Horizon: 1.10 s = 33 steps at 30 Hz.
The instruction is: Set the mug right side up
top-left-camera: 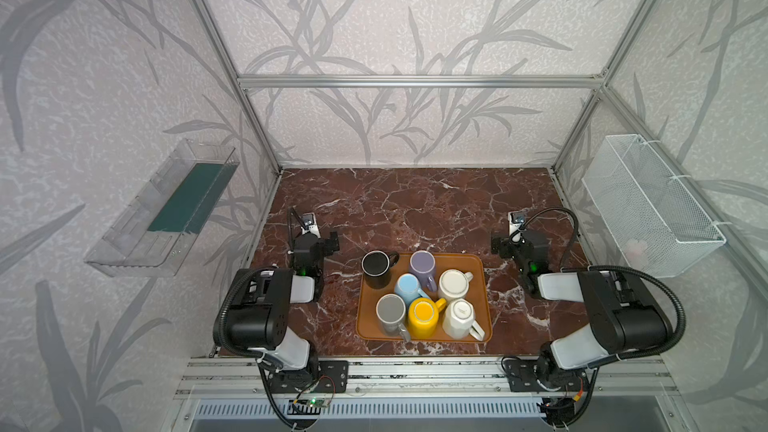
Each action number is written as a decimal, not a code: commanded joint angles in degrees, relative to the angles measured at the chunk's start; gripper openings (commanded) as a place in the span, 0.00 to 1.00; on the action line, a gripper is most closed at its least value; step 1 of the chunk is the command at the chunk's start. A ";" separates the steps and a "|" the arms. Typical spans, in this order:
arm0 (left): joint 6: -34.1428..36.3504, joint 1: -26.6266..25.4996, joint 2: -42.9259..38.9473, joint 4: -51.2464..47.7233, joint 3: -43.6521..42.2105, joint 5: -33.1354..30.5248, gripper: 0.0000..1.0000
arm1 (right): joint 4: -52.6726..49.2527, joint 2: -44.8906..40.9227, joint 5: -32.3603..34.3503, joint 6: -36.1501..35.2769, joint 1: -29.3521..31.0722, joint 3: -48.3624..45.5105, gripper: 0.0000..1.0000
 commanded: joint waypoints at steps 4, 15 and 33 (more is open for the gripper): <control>0.02 -0.11 0.37 0.05 1.13 -0.82 0.99 | 1.84 -0.05 0.63 0.49 0.09 0.15 0.99; 0.02 -0.09 0.36 0.09 1.13 -0.89 0.99 | 1.84 0.04 0.63 0.56 0.09 0.20 0.99; 0.02 -0.11 0.47 -0.04 1.14 -0.80 0.99 | 1.32 0.04 -2.01 -0.69 0.09 0.51 0.99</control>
